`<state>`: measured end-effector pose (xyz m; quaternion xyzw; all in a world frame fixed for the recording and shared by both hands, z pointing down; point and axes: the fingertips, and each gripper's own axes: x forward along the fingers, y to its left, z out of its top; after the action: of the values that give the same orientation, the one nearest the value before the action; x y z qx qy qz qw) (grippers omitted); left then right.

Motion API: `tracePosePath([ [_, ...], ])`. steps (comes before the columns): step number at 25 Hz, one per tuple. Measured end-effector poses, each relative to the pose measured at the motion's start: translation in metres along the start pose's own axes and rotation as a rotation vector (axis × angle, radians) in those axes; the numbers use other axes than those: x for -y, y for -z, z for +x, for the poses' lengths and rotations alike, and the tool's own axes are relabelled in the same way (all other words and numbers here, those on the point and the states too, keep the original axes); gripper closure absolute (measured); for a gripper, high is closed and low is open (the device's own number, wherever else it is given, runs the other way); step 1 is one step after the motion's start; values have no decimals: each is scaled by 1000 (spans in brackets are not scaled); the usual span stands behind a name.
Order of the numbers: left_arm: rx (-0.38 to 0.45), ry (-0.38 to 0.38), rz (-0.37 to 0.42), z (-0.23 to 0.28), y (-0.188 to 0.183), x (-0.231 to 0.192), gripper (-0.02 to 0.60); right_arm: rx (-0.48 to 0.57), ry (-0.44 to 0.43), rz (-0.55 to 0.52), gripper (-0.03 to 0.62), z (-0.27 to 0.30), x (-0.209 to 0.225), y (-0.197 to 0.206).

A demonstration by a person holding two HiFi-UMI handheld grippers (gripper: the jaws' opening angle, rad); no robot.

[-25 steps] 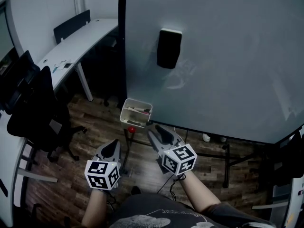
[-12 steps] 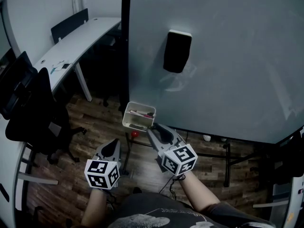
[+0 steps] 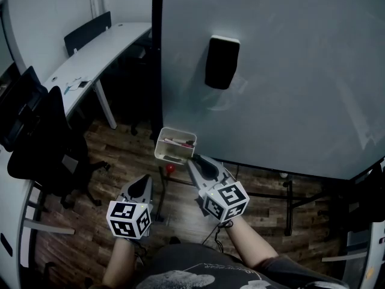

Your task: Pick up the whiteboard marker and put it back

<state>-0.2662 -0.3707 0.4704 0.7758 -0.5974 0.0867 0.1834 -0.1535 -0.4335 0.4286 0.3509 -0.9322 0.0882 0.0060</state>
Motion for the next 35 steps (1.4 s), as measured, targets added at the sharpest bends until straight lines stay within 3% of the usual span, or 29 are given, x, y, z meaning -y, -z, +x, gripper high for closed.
tracePosePath([
  [15,47,16,70,-29,-16,56,568,170,-23,-1,510,-62,-5,-70],
  [35,52,13,53,-99,43,193,569,94,-62,12,511,-233,-20,-26],
])
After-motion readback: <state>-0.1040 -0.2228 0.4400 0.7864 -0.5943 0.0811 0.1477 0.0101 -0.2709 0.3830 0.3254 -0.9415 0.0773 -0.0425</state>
